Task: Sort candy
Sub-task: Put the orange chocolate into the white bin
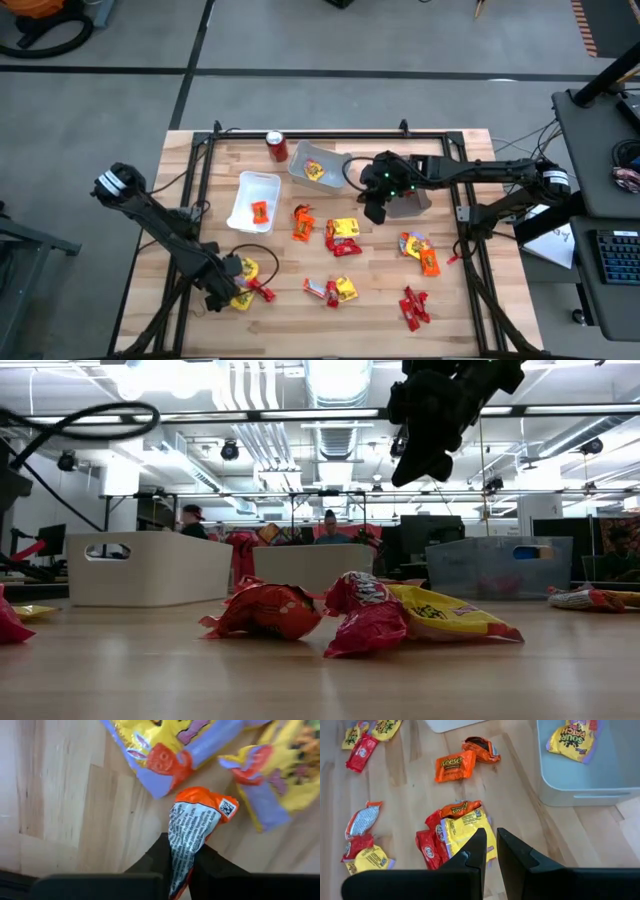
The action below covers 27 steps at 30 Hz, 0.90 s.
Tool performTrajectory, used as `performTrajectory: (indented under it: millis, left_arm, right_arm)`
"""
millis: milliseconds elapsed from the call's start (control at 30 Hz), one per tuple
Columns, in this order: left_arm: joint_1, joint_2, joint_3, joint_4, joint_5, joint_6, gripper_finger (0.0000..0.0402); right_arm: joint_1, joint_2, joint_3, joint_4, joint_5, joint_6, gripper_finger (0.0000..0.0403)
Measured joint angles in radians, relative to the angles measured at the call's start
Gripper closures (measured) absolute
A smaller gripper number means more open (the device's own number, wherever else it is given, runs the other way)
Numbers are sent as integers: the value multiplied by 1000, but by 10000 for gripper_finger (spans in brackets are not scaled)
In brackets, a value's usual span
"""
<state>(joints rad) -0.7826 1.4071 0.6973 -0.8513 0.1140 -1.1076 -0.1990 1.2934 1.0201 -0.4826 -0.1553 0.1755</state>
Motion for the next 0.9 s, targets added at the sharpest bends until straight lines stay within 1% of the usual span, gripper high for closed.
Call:
performTrajectory:
  millis: [133,233,300,433,567,700,733,800,833,900]
  left_arm:
    - [0,-68,16,-9,-25,-1,369]
    - [2,-127,37,-14,-110,-1,377]
    - [9,-164,61,-13,-202,0,386]
    - [47,-225,121,-11,-423,56,391]
    - [105,-257,190,-8,-675,197,390]
    - [173,-255,243,-8,-846,373,390]
    - [194,-254,251,-10,-869,409,390]
    - [251,-252,256,-14,-875,451,390]
    - [285,-252,256,-18,-875,454,390]
    - [373,-256,250,-42,-880,393,390]
  right_arm:
    - [17,0,-10,20,0,-8,367]
    - [37,0,-30,70,0,-28,367]
    - [52,0,-53,128,0,-57,367]
    - [82,1,-123,328,0,-84,367]
    - [104,1,-197,543,0,-121,367]
    - [114,1,-250,713,0,-126,367]
    - [115,1,-256,729,0,-126,367]
    - [116,1,-259,731,1,-125,367]
    - [116,1,-259,731,1,-125,367]
    - [116,1,-259,738,1,-124,367]
